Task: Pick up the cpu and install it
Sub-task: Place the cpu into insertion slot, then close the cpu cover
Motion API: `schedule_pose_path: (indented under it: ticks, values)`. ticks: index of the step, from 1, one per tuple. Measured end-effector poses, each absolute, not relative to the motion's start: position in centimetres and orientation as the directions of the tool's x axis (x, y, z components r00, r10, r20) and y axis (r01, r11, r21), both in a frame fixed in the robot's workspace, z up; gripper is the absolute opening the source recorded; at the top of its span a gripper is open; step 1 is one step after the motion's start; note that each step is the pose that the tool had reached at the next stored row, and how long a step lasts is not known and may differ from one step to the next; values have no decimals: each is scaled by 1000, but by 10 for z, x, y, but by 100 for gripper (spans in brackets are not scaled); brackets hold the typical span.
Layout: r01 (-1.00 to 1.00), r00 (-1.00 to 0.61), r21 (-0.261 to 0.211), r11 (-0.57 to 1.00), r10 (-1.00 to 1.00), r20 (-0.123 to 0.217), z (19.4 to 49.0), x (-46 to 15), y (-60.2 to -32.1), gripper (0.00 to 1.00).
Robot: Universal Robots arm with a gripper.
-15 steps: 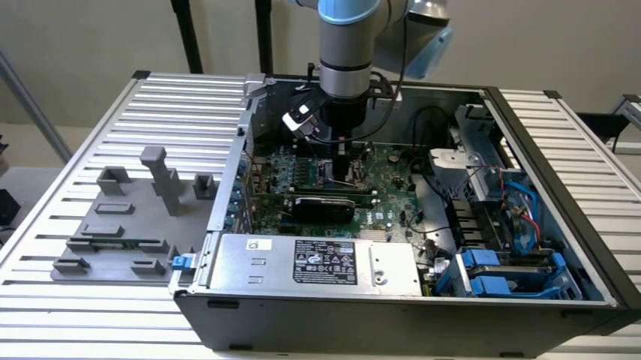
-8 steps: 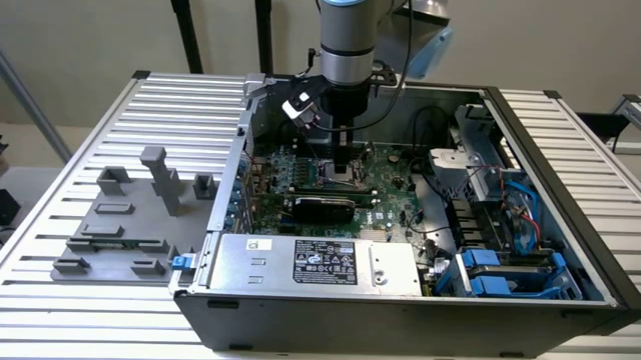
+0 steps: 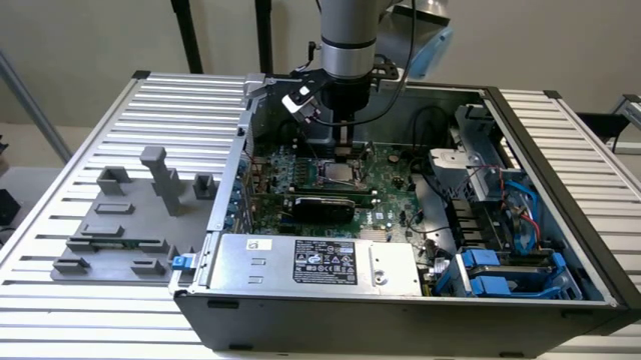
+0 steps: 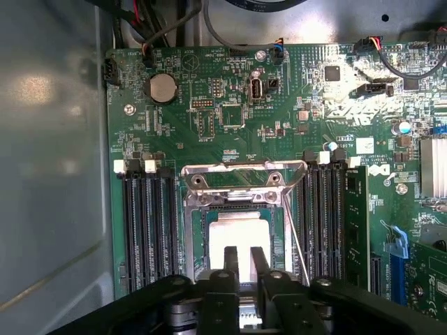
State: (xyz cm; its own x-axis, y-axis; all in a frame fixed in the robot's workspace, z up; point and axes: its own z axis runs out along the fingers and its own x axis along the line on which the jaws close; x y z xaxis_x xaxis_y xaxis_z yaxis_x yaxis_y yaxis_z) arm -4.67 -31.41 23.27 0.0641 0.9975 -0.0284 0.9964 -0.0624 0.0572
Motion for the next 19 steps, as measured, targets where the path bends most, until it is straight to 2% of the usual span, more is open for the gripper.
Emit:
schedule_pose_path:
  ticks: [1,3,19]
  values:
    - [996,64,57,-62,998,-28,233,-47,-314,19]
    - [996,64,57,-62,998,-28,233,-47,-314,11]
    - [996,64,57,-63,998,-24,233,-47,-314,11]
